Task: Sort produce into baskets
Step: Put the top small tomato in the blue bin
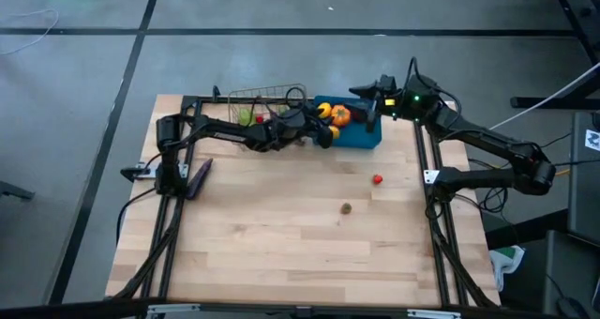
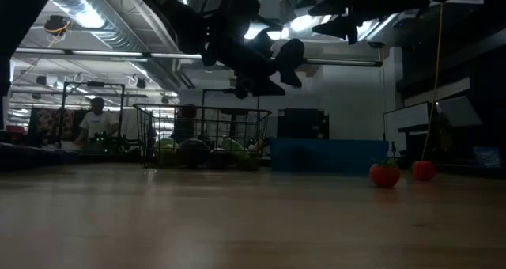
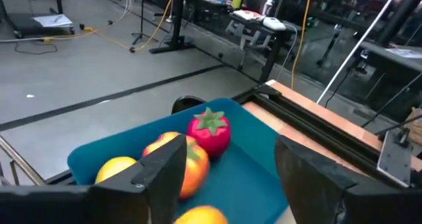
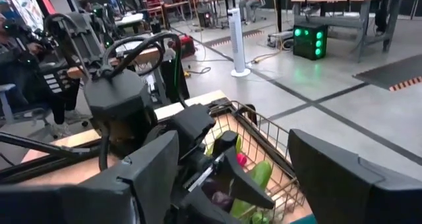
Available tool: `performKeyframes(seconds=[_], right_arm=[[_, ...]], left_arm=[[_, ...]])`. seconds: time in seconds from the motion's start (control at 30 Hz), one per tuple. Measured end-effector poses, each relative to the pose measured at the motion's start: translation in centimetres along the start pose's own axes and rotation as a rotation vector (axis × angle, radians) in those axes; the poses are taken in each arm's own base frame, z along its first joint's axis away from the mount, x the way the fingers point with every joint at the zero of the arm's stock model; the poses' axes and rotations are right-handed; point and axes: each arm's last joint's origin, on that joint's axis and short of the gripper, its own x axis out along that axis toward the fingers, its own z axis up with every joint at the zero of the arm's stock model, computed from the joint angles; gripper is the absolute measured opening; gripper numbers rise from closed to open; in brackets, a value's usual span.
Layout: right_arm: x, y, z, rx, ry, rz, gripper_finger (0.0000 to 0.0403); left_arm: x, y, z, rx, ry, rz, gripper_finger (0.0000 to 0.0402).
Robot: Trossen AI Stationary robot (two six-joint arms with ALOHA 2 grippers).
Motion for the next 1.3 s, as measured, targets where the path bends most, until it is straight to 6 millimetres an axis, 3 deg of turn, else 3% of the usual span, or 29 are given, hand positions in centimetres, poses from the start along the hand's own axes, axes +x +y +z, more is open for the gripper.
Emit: performKeyframes(seconds=[0.23, 0.83, 1.1, 1.3], right_arm=[[-0.5, 0.0, -1.0, 0.037, 0.116, -0.014, 0.0285], [-3.8, 0.3, -6.9, 0.303, 0.794, -0.122, 0.0285], [-4.0, 1.6, -8.0, 0.308, 0.885, -0.184, 0.0285], [-4.0, 3.3, -10.4, 0.308, 0.965, -0.252, 0.0285]], left_arm=[[0.1, 0.2, 0.1, -0.001, -0.004, 0.004, 0.0243], [0.0, 0.1, 0.1, 0.018, -0.005, 0.003, 0.0243], [0.0, 0.2, 0.1, 0.019, -0.004, 0.003, 0.0244], [0.0, 0.2, 0.1, 0.019, -0.004, 0.003, 0.0244]])
